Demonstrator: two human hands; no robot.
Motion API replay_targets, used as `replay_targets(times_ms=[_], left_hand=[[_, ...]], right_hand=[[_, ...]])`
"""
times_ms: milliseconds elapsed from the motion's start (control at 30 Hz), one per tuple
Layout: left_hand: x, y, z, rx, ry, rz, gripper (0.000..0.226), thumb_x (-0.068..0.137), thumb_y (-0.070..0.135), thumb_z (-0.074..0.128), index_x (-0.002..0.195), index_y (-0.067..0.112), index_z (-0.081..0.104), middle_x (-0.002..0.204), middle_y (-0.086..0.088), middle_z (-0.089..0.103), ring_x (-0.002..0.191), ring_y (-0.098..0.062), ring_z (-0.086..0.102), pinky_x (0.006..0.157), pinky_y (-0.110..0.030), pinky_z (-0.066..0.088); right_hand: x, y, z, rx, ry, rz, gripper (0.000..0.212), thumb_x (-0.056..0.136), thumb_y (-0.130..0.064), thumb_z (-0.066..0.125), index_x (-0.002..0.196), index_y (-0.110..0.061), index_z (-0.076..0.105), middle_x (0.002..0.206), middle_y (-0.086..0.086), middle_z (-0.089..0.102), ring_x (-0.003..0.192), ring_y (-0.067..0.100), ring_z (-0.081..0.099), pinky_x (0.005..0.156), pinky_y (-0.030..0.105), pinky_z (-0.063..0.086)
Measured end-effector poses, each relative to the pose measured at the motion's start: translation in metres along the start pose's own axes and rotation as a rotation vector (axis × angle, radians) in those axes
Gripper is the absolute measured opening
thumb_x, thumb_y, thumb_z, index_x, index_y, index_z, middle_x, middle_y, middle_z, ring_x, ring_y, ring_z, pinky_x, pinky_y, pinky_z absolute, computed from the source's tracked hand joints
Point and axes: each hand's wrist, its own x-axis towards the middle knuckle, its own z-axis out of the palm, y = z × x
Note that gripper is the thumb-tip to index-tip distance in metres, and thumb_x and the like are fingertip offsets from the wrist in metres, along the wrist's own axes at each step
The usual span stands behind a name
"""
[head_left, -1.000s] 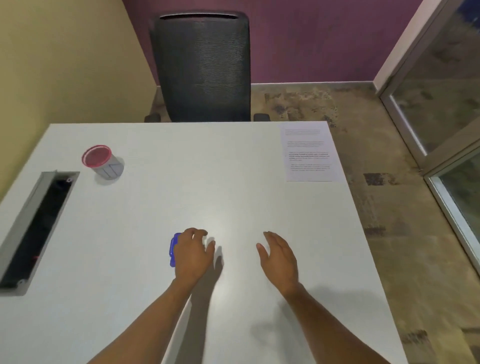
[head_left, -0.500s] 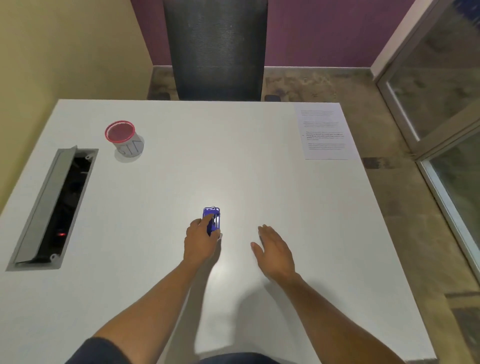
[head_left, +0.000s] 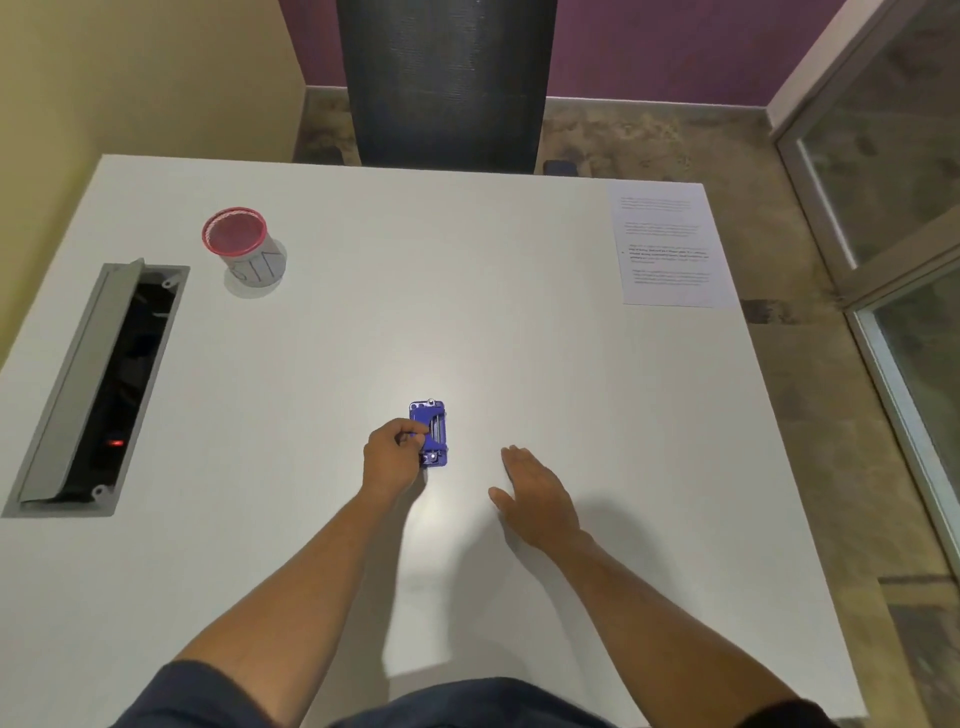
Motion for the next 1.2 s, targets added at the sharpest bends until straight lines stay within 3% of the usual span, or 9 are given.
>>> replay_targets(times_ms=[100,233,467,700,867,967,1067,1200], left_hand=[[0.004,-0.006,-0.007,-0.074,-0.03,-0.01,0.023,0.09,0.0,0.055,0.084,0.017,0.069,0.076,-0.007,0.058,0.073,-0.023,0.053,0.081,-0.043,0.053],[0.008,-0.009,-0.02,-0.185,0.001,-0.021,0.027,0.093,-0.001,0.053,0.083,0.019,0.067,0.084,-0.013,0.061,0.074,-0.026,0.057,0.069,-0.029,0.053],[0.017,-0.021,-0.041,-0.22,0.04,-0.068,0.027,0.095,-0.001,0.05,0.085,0.018,0.066,0.084,-0.011,0.063,0.076,-0.025,0.059,0.068,-0.029,0.052],[0.021,-0.029,-0.043,-0.151,0.024,-0.073,0.026,0.093,0.0,0.05,0.085,0.019,0.066,0.086,-0.012,0.064,0.079,-0.026,0.058,0.081,-0.044,0.052],[0.012,-0.019,-0.04,-0.035,0.088,-0.046,0.019,0.088,0.008,0.058,0.083,0.025,0.064,0.089,-0.006,0.066,0.074,-0.022,0.056,0.067,-0.03,0.046],[-0.002,-0.011,-0.034,0.217,0.209,0.095,0.014,0.082,0.014,0.066,0.094,0.021,0.066,0.102,-0.001,0.064,0.09,-0.022,0.058,0.079,-0.037,0.046],[-0.021,-0.009,-0.025,0.532,0.261,0.357,0.018,0.079,0.017,0.071,0.097,0.019,0.069,0.109,0.0,0.061,0.1,-0.027,0.051,0.083,-0.037,0.036],[-0.03,-0.015,-0.01,0.802,0.164,0.612,0.012,0.078,0.018,0.073,0.089,0.022,0.072,0.102,0.001,0.065,0.096,-0.03,0.054,0.072,-0.033,0.027]], right_hand=[[0.004,0.005,0.003,-0.021,-0.012,-0.018,0.063,0.095,-0.03,0.054,0.15,-0.01,0.032,0.159,0.009,0.031,0.148,0.02,0.024,0.119,0.034,0.019],[0.005,0.01,0.008,-0.04,0.009,-0.03,0.061,0.094,-0.03,0.055,0.148,-0.012,0.035,0.159,0.007,0.031,0.148,0.019,0.023,0.12,0.033,0.016],[0.004,0.012,0.013,-0.06,0.007,-0.037,0.06,0.096,-0.031,0.05,0.151,-0.014,0.03,0.162,0.004,0.023,0.15,0.017,0.015,0.121,0.032,0.006],[0.002,0.009,0.012,-0.051,0.034,-0.022,0.058,0.097,-0.03,0.05,0.15,-0.014,0.031,0.162,0.003,0.025,0.15,0.017,0.016,0.121,0.031,0.007],[0.004,0.003,0.009,0.01,0.038,0.017,0.056,0.097,-0.03,0.049,0.15,-0.015,0.033,0.161,0.002,0.026,0.15,0.015,0.016,0.12,0.029,0.007],[0.004,-0.001,0.006,0.117,0.06,0.061,0.054,0.098,-0.03,0.05,0.149,-0.017,0.036,0.159,0.0,0.03,0.149,0.014,0.019,0.118,0.024,0.01],[0.002,-0.007,0.002,0.384,0.1,0.132,0.051,0.096,-0.022,0.057,0.145,-0.016,0.044,0.155,0.0,0.039,0.138,0.004,0.035,0.106,0.0,0.016],[0.0,-0.016,-0.006,0.722,0.137,0.22,0.044,0.094,-0.017,0.063,0.136,-0.012,0.054,0.139,-0.003,0.056,0.118,0.003,0.053,0.095,0.004,0.036]])
